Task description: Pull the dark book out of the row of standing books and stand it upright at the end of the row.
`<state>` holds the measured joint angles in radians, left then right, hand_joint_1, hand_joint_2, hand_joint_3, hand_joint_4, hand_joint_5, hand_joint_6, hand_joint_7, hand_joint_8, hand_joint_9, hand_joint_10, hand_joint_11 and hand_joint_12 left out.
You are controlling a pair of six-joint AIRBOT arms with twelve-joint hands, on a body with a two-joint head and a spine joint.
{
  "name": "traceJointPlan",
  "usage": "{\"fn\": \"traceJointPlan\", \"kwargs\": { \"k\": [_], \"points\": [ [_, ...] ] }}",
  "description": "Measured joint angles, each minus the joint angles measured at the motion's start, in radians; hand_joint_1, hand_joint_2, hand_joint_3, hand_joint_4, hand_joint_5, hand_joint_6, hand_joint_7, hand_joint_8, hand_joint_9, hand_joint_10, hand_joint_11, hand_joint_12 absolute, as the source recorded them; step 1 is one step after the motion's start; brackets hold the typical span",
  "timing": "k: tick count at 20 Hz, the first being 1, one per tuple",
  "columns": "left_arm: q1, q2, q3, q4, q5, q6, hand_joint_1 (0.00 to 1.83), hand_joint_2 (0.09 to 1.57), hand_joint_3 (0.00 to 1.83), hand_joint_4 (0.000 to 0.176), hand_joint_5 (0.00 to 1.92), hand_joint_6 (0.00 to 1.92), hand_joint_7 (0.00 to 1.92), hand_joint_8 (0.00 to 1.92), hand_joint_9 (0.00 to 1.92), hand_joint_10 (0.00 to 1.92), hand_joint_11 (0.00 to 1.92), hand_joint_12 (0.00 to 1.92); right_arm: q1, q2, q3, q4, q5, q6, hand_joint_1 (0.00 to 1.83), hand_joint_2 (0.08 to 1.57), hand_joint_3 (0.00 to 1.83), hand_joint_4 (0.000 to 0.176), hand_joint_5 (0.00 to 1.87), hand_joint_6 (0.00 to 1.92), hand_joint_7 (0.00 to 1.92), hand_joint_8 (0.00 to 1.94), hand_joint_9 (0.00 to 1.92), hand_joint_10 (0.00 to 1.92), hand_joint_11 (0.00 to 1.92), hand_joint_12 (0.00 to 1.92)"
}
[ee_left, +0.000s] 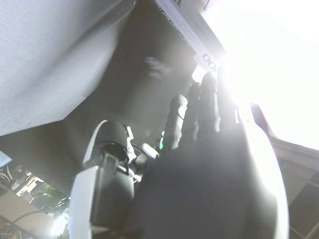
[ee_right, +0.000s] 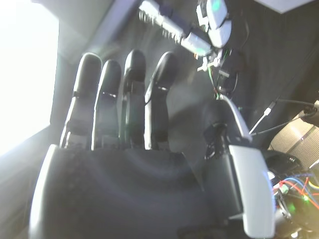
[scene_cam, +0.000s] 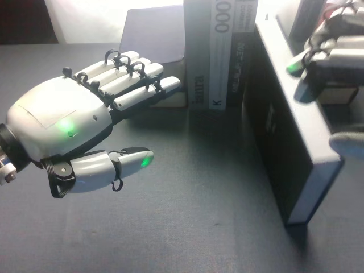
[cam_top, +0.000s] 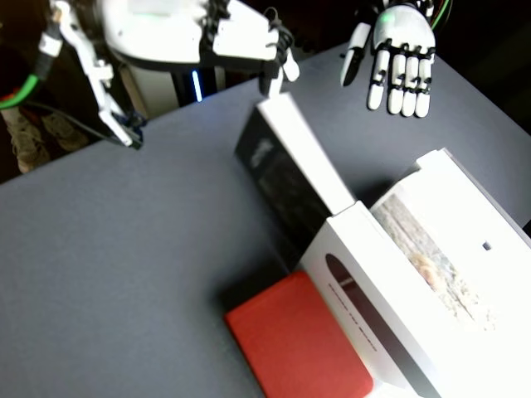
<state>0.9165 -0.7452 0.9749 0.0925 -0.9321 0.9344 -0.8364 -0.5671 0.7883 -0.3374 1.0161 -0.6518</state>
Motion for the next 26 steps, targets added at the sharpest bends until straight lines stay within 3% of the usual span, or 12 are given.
{"fn": "traceJointPlan", "kwargs": {
  "k": [3,5,9,10,11,12,13,14,19,21,22,26],
  "points": [
    [0.001,0.000,0.000,-0.001,-0.001,0.000,0.18,1.38,0.00,0.070,0.03,0.01,0.00,0.00,0.00,0.00,0.00,0.00,0.000,-0.018,0.017,0.069,0.072,-0.054,0.31,1.41,0.01,0.000,0.30,0.59,0.43,0.48,0.09,1.10,0.00,1.62],
    [0.003,0.000,0.000,-0.004,-0.002,0.000,0.20,1.38,0.00,0.069,0.02,0.00,0.00,0.00,0.00,0.00,0.00,0.00,0.000,-0.047,0.040,0.121,0.111,-0.079,0.11,1.50,0.01,0.000,0.10,0.79,0.27,0.61,0.00,1.07,0.00,1.69],
    [0.010,0.000,0.000,-0.016,-0.027,0.000,0.20,1.38,0.00,0.069,0.02,0.00,0.00,0.00,0.00,0.00,0.00,0.00,0.000,-0.097,0.080,0.228,0.160,-0.112,0.10,1.50,0.00,0.000,0.06,0.85,0.24,0.67,0.00,1.07,0.00,1.70],
    [0.010,0.000,0.000,-0.025,-0.035,0.000,0.17,1.38,0.00,0.069,0.04,0.01,0.00,0.00,0.00,0.00,0.00,0.00,0.000,-0.106,0.087,0.261,0.170,-0.133,0.16,1.54,0.01,0.000,0.03,0.59,0.15,0.43,0.00,0.76,0.00,1.59],
    [0.010,0.000,0.000,-0.031,-0.044,0.000,0.17,1.38,0.00,0.045,0.04,0.01,0.00,0.00,0.00,0.00,0.00,0.00,0.000,-0.109,0.088,0.280,0.175,-0.142,0.28,1.56,0.02,0.000,0.01,0.36,0.04,0.22,0.00,0.27,0.00,1.37],
    [0.013,0.000,0.000,-0.042,-0.067,0.000,0.23,1.37,0.00,0.045,0.04,0.01,0.00,0.00,0.00,0.00,0.00,0.00,-0.002,-0.114,0.087,0.309,0.186,-0.166,0.32,1.57,0.02,0.000,0.00,0.18,0.01,0.04,0.00,0.05,0.00,0.87],
    [0.017,0.000,0.000,-0.050,-0.080,0.000,0.24,1.37,0.00,0.045,0.04,0.01,0.00,0.00,0.00,0.00,0.00,0.00,-0.008,-0.117,0.087,0.330,0.202,-0.176,0.32,1.57,0.02,0.000,0.03,0.07,0.00,0.01,0.00,0.01,0.00,0.30],
    [0.026,0.000,-0.002,-0.064,-0.104,0.000,0.24,1.37,0.00,0.016,0.04,0.01,0.00,0.00,0.00,0.00,0.00,0.00,-0.020,-0.121,0.089,0.356,0.219,-0.180,0.25,1.55,0.01,0.000,0.00,0.01,0.00,0.00,0.00,0.00,0.00,0.06],
    [0.074,-0.011,-0.002,-0.167,-0.243,-0.001,0.28,1.35,0.00,0.000,0.00,0.00,0.00,0.00,0.00,0.00,0.00,0.00,-0.124,-0.126,0.090,0.493,0.327,-0.184,0.13,1.43,0.00,0.000,0.00,0.00,0.00,0.00,0.00,0.00,0.00,0.00],
    [0.093,-0.011,-0.002,-0.186,-0.302,-0.029,0.34,1.32,0.00,0.052,0.00,0.00,0.00,0.00,0.00,0.00,0.00,0.00,-0.160,-0.123,0.083,0.534,0.396,-0.184,0.14,1.38,0.00,0.015,0.00,0.00,0.00,0.00,0.00,0.00,0.00,0.00],
    [0.103,-0.013,0.002,-0.193,-0.334,-0.042,0.40,1.32,0.00,0.051,0.00,0.00,0.00,0.00,0.00,0.00,0.00,0.00,-0.174,-0.123,0.083,0.545,0.425,-0.185,0.16,1.36,0.00,0.022,0.00,0.00,0.00,0.00,0.00,0.00,0.00,0.00],
    [0.129,-0.018,0.014,-0.261,-0.433,-0.074,0.32,1.31,0.00,0.136,0.00,0.00,0.00,0.00,0.00,0.00,0.00,0.00,-0.217,-0.117,0.069,0.568,0.507,-0.176,0.07,1.38,0.00,0.000,0.00,0.00,0.00,0.00,0.00,0.00,0.00,0.00]
  ]
}}
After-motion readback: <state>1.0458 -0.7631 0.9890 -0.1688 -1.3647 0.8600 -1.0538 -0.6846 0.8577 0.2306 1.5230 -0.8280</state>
